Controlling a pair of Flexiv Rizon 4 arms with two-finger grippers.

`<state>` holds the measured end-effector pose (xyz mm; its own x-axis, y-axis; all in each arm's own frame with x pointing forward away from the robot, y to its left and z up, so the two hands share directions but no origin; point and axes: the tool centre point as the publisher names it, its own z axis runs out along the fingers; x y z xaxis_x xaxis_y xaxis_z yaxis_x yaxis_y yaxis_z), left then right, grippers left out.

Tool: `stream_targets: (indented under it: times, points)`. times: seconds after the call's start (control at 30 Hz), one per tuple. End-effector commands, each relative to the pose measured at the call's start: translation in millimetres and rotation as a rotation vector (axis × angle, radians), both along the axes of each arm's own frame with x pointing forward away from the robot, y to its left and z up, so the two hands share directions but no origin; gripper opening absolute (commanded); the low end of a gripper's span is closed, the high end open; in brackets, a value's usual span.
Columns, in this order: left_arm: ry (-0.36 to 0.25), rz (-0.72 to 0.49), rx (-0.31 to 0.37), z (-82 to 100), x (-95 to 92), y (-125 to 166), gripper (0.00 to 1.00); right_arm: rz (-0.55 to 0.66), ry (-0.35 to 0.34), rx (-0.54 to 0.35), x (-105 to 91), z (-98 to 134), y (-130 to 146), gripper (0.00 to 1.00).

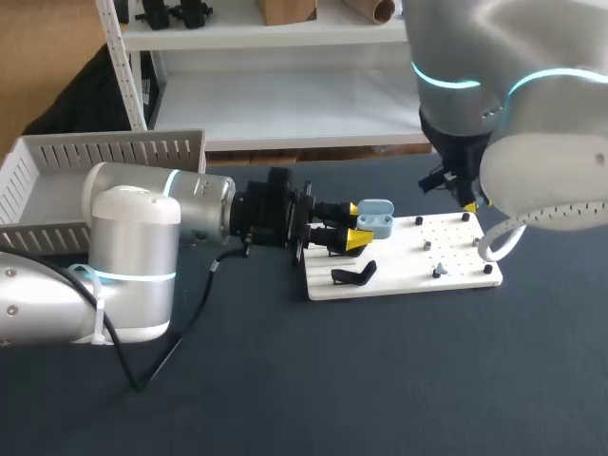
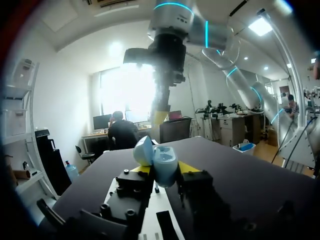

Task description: Pick up each earbud case from the left stands, insert the matching earbuds, close the lid, and place the case in the box.

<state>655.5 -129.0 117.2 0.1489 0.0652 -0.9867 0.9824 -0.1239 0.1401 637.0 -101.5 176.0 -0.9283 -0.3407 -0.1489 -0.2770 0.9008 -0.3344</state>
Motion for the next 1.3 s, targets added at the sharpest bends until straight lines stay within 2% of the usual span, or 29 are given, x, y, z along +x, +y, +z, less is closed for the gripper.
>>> stream_targets:
  times: [0.03,0.13,0.57,0.63,0.7,0.77,0.87,1.0,1.07,1.17,1.3]
  points:
    - [-0.002,0.004,-0.002,-0.7,-1.0,0.2,0.00,-0.028,-0.015,0.021,-14.5,15.7,10.4,0.00]
    - [-0.002,0.004,-0.002,-0.7,-1.0,0.2,0.00,-0.040,-0.054,0.048,-20.2,17.1,16.1,0.00]
    - [-0.002,0.004,-0.002,-0.7,-1.0,0.2,0.00,-0.040,-0.054,0.048,-20.2,17.1,16.1,0.00]
    - [-0.002,0.004,-0.002,-0.7,-1.0,0.2,0.00,-0.068,-0.032,0.042,-25.0,18.1,25.1,0.00]
    - [-0.002,0.004,-0.002,-0.7,-1.0,0.2,0.00,-0.160,-0.013,0.051,-27.0,21.5,32.4,0.00]
    - [-0.002,0.004,-0.002,-0.7,-1.0,0.2,0.00,-0.246,-0.010,0.091,-28.4,25.7,38.9,0.00]
    - [-0.002,0.004,-0.002,-0.7,-1.0,0.2,0.00,-0.358,0.034,0.172,-31.3,27.0,48.0,0.00]
    - [-0.002,0.004,-0.002,-0.7,-1.0,0.2,0.00,-0.506,0.013,0.226,-23.4,23.0,51.7,0.00]
    - [-0.002,0.004,-0.002,-0.7,-1.0,0.2,0.00,-0.535,-0.009,0.212,-21.7,20.2,51.3,0.00]
    - [-0.002,0.004,-0.002,-0.7,-1.0,0.2,0.00,-0.521,-0.032,0.234,-22.6,21.5,54.4,0.00]
    - [-0.002,0.004,-0.002,-0.7,-1.0,0.2,0.00,-0.521,-0.032,0.234,-22.6,21.5,54.4,0.00]
